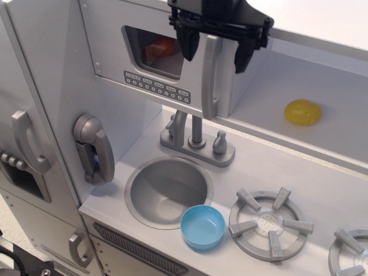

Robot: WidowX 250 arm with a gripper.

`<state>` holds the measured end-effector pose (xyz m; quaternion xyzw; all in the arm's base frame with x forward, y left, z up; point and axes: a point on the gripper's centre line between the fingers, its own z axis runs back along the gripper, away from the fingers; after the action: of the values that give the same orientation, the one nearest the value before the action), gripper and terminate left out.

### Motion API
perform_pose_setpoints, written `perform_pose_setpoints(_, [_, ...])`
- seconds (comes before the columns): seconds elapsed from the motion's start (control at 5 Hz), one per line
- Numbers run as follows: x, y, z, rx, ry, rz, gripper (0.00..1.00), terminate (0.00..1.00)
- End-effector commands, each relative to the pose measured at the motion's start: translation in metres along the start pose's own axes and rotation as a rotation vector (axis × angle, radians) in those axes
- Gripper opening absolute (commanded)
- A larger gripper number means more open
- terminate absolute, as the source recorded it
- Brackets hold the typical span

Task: Open microwave

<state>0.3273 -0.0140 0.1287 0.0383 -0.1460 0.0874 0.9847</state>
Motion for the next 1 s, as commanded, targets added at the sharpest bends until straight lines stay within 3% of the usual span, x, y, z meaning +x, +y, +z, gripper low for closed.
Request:
perform_pose_setpoints(0.0, [0.024,0.011,0.007,0.034,-0.045,0.044,1.0,0.0])
perform_pose_setpoints(0.4, [0.028,0.007,-0.004,0.051,-0.036,0.013,1.0,0.0])
perform_pose_setpoints(0.6, [0.024,0.007,0.0,0.023,-0.033,-0.017,0.0,0.0])
perform_pose_setpoints(0.8, [0.016,0.01,0.005,0.003,-0.038,-0.041,0.0,0.0])
